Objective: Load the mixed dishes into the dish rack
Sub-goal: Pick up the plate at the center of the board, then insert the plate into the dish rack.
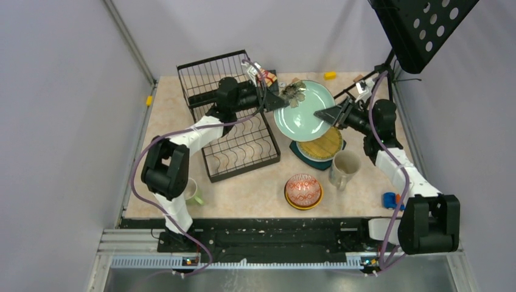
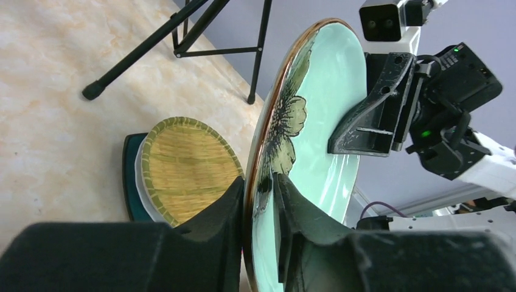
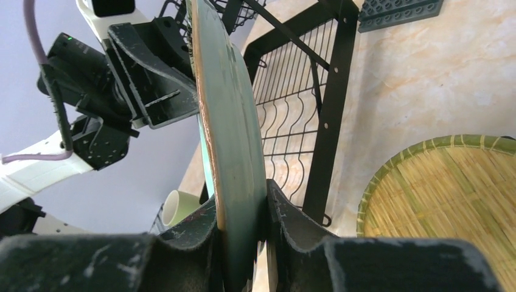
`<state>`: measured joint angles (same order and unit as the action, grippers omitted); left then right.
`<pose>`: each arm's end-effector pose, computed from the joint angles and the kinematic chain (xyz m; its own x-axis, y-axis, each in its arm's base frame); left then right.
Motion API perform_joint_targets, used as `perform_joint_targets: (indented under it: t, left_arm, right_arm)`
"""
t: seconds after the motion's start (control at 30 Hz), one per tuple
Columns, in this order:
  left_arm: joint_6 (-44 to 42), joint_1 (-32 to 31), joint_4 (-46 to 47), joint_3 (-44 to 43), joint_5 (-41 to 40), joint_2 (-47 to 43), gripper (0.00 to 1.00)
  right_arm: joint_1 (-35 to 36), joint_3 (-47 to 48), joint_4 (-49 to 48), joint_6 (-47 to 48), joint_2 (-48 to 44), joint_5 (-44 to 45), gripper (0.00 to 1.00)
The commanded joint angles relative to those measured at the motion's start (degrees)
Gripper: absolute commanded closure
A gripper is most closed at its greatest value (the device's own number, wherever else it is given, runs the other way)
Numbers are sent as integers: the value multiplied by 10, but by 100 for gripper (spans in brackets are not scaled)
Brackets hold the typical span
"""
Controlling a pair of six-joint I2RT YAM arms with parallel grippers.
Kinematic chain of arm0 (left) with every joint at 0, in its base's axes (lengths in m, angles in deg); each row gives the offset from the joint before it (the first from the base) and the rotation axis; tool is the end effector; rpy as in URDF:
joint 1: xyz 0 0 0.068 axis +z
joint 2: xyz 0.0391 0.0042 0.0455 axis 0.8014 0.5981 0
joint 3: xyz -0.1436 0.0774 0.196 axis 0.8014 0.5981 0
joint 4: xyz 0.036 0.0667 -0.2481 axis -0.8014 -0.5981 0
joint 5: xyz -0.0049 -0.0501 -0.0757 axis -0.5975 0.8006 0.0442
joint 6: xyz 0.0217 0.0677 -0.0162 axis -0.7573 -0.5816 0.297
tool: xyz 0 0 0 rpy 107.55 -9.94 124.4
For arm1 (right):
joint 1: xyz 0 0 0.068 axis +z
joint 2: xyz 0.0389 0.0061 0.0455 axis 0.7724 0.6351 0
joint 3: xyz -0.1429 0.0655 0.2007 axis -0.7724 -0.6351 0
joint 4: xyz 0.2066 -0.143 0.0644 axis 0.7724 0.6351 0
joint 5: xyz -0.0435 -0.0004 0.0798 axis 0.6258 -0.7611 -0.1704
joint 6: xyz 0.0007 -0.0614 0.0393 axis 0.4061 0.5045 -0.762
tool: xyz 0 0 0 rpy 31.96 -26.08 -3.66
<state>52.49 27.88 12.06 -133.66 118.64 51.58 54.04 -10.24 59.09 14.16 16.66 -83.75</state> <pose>0.3780 -0.2277 0.2887 -0.6485 -0.2340 -0.7243 0.6907 0.2192 -0.6892 0.3004 0.0607 0.2826 -0.5841 0.4605 -0.6684 -0.4623 0.4881 0.7403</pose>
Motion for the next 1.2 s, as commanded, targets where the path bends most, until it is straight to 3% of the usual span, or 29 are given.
perform_joint_targets:
  t: [0.0,0.07,0.17,0.57,0.77,0.9,1.0,1.17]
  left_arm:
    - [-40,-8,23,-1,-6,-63,68]
    - [-38,-1,24,4,0,-67,54]
    - [-43,7,23,10,-2,-78,44]
    - [-214,28,-169,7,-115,-184,31]
    - [-303,30,-251,7,-249,-253,26]
    - [-326,33,-247,60,-420,-331,20]
    - [-350,41,-229,93,-523,-377,13]
    - [-355,85,-284,81,-597,-395,8]
  right_arm:
    - [24,55,45,57,-41,46,100]
    - [33,70,83,78,-46,66,100]
    - [45,83,110,92,-59,110,100]
    - [77,143,190,144,-72,199,100]
    - [115,198,239,180,-57,262,100]
    - [152,236,264,220,-51,340,100]
    - [168,260,251,243,-28,313,100]
    - [201,309,254,271,0,363,100]
